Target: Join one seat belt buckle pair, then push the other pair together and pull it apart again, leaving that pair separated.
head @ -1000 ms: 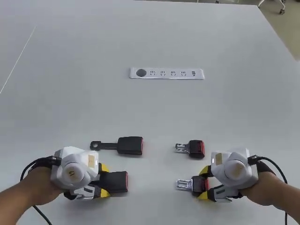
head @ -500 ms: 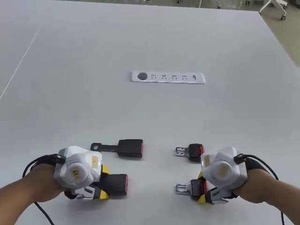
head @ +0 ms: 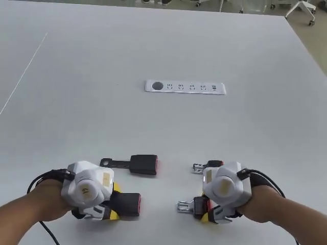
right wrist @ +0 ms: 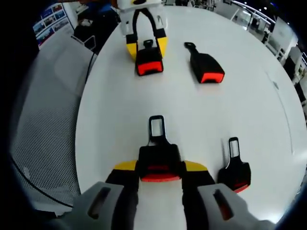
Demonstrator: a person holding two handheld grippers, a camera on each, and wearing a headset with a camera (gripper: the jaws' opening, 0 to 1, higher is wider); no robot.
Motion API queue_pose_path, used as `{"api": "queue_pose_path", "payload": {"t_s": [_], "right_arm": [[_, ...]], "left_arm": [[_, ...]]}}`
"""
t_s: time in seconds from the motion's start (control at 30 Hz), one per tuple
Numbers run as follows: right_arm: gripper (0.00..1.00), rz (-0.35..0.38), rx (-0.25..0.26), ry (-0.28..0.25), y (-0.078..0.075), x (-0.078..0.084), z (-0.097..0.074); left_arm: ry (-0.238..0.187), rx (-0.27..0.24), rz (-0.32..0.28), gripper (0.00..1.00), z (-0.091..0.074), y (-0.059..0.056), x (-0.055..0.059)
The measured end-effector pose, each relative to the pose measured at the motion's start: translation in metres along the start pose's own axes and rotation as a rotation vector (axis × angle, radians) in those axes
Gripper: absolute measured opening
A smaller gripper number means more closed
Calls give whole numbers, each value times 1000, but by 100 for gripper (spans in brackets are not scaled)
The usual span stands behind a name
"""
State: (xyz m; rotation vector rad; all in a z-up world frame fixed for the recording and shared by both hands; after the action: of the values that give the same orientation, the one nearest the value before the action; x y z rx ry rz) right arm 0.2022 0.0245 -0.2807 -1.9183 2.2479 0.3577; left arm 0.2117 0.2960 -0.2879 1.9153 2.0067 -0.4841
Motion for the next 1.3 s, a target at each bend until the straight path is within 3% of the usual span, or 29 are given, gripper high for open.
{"api": "queue_pose_path", "payload": {"t_s": [0.63, 1.3], "right_arm": [[34, -57, -16, -21, 4, -39, 13], [33, -47, -23, -48, 10, -71, 23]], "left_arm": [[9, 4, 5, 33, 2, 2, 1], [19, 4, 4, 33, 2, 1, -1]]}}
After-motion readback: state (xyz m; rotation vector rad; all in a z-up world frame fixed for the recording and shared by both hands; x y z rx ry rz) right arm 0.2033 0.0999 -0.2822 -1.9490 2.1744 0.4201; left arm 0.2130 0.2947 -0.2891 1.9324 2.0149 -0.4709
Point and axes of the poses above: the centre of the closed fingertips' face, and the gripper's own axes: z roughly forward along the fingers, y roughly to its left, x roughly out of its underside, the point moved 10 cm from there along -z, roughly backward along the fingers, and after that the axes turned 5 degrees about y, right-handed, at the moved point
